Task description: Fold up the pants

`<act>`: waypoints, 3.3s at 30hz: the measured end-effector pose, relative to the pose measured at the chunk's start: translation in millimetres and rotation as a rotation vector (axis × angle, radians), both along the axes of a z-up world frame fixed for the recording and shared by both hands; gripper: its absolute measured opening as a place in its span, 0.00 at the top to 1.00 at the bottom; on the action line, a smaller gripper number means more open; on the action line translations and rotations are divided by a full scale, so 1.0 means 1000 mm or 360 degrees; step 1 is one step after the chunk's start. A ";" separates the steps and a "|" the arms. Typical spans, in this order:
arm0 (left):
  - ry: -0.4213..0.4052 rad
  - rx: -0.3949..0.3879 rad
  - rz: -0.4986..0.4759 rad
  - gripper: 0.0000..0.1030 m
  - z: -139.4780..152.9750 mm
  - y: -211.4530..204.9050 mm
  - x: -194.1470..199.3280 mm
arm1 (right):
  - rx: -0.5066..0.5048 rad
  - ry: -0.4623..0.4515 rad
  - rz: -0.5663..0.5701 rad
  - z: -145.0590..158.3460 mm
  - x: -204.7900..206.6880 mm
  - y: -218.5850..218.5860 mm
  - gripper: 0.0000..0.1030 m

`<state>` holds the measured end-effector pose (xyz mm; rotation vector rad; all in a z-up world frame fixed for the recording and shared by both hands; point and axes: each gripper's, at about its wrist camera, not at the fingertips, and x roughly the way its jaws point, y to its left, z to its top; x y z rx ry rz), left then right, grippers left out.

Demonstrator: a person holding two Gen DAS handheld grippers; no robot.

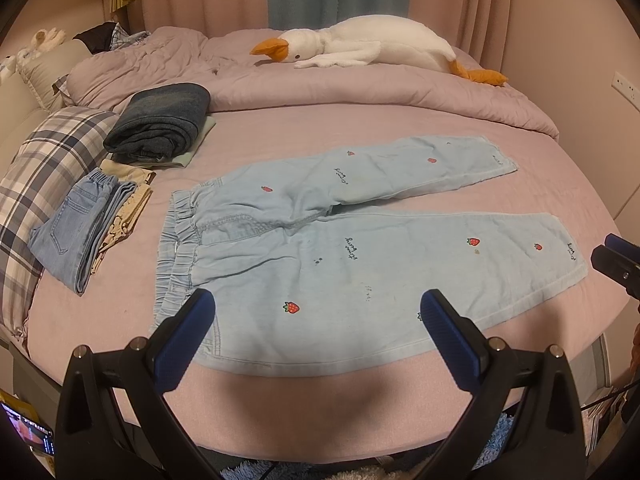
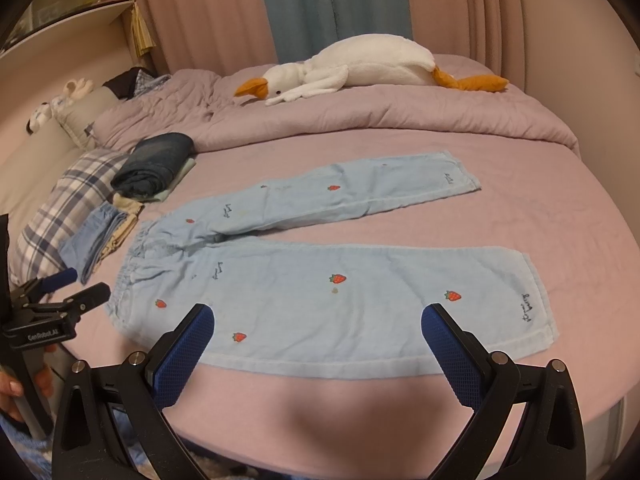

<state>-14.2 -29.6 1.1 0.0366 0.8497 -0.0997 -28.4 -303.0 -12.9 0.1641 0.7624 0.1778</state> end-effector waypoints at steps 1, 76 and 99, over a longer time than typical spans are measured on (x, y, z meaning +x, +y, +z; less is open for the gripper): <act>0.0000 0.0001 0.0000 0.00 0.000 0.000 0.000 | 0.0002 0.0000 0.0000 0.000 0.000 -0.001 0.00; 0.0093 -0.0467 0.0803 0.44 -0.106 0.184 -0.003 | -0.0542 -0.0153 0.1289 -0.091 0.009 0.245 0.52; 0.0164 -0.0291 0.0226 0.44 -0.138 0.116 0.045 | 0.0177 0.0302 0.0335 -0.122 0.104 0.092 0.52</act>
